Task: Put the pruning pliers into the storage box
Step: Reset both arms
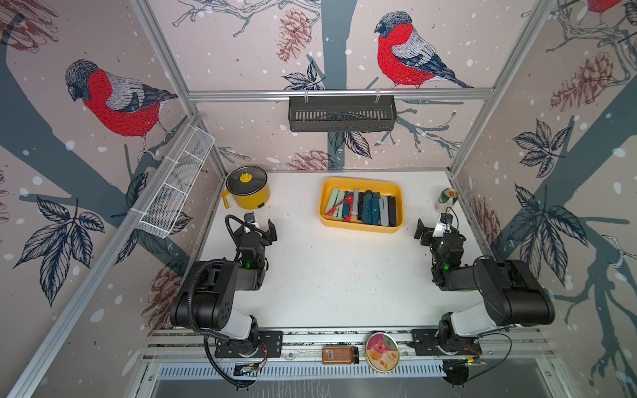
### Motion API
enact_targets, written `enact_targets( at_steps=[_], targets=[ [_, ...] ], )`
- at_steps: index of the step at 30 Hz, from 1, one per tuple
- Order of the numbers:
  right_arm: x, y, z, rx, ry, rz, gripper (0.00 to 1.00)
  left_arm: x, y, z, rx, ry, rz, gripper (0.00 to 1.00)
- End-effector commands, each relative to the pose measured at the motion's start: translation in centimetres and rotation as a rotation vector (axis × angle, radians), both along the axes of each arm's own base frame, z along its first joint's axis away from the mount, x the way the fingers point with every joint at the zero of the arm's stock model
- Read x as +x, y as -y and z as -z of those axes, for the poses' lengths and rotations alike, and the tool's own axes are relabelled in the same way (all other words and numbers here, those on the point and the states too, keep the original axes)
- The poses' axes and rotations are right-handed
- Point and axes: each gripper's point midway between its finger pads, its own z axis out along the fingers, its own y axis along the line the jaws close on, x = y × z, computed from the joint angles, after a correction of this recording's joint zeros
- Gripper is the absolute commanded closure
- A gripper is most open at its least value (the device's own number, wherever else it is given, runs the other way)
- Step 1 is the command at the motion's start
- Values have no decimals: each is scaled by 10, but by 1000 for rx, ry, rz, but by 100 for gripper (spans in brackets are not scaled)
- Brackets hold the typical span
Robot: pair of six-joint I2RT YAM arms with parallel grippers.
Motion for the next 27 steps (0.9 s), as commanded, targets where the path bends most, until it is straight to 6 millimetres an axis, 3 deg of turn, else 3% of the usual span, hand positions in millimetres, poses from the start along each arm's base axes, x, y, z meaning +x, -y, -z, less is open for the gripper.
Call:
enact_targets(
  at_steps=[1,9,14,17,27],
  targets=[
    [1,-1,-7,-4,27,-6,1,2,-1,-8,5,29,-2,1],
    [-1,-14,-8,-16,38,-100,0,2,-1,-8,5,29,-2,1],
    [-1,-14,-8,-15,37,-99,0,2,-1,-8,5,30,-2,1],
    [1,-4,-6,1,25,-39,0,2,-1,-8,5,30,-1,1],
    [1,-4,-6,0,25,-39,1,2,-1,-8,6,29,0,1]
  ],
)
